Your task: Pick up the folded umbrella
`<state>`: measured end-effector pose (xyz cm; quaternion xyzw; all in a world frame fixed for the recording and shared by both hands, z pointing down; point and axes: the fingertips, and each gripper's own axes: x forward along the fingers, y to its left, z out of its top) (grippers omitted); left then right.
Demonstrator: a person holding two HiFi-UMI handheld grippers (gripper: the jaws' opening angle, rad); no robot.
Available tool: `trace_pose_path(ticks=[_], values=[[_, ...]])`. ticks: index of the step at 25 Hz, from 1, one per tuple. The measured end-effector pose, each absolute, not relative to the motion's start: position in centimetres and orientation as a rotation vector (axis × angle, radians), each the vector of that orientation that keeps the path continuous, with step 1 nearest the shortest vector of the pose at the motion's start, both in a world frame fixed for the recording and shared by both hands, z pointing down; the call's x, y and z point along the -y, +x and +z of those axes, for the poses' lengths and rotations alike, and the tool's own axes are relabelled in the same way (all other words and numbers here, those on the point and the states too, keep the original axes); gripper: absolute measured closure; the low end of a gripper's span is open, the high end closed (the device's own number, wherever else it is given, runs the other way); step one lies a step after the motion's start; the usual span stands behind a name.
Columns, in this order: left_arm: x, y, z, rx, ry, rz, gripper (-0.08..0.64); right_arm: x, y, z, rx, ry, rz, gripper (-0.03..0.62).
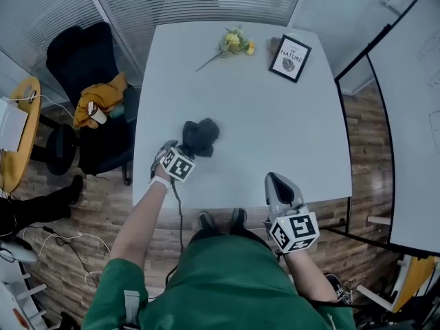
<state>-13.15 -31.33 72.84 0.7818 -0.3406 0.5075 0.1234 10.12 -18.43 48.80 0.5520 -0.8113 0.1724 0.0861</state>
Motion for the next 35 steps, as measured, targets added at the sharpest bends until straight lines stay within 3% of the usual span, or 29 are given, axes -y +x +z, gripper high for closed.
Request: trace_pose_path(ticks=[17, 25, 35], values=[[32.2, -11.4, 75.6, 0.841, 2.224, 1.542, 0.224, 18.9, 9.9, 50.2, 2.405, 1.619, 0.551, 0.589], [31.7, -11.5, 75.4, 0.854, 2.245, 1.541, 0.281, 18.2, 9.5, 50.4, 2.412, 1.595, 0.545, 0.589], [30.0, -10.9, 72.2, 0.967, 2.24, 1.3, 0.289, 17.5, 9.8, 49.7, 2.432, 1.574, 0.511, 0.589]])
